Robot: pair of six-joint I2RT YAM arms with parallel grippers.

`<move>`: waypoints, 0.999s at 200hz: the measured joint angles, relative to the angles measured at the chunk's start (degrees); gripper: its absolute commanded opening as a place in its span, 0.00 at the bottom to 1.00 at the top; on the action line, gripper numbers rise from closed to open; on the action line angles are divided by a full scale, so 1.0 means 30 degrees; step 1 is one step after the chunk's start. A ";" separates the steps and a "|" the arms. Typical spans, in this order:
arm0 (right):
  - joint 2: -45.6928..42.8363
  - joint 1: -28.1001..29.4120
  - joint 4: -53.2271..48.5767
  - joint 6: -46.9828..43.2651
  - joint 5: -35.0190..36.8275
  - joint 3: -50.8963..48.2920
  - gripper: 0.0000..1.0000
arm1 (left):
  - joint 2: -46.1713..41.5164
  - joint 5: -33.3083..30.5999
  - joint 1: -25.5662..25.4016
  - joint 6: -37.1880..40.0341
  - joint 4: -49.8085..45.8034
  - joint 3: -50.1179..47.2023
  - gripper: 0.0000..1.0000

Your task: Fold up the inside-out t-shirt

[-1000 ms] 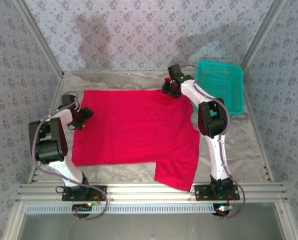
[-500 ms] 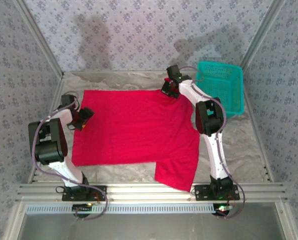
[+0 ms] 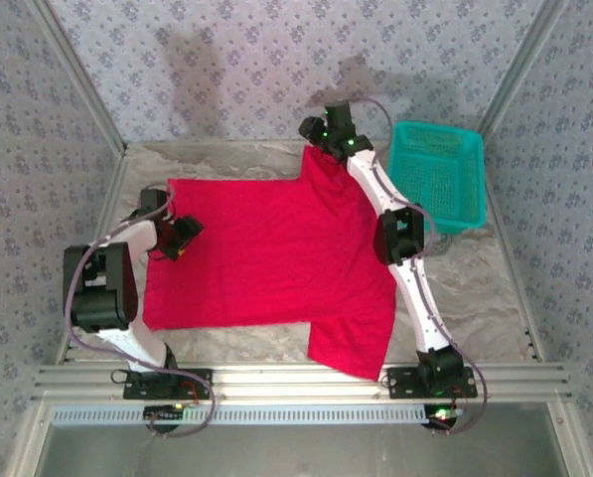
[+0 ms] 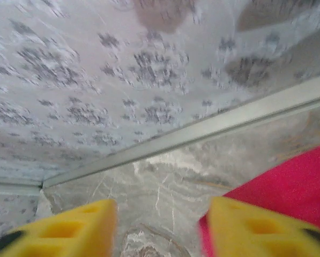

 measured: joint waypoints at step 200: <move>-1.1344 0.1056 -0.2033 -0.4481 0.1049 -2.1434 0.71 | 0.4386 0.0379 0.0736 0.0131 0.0408 0.4517 0.72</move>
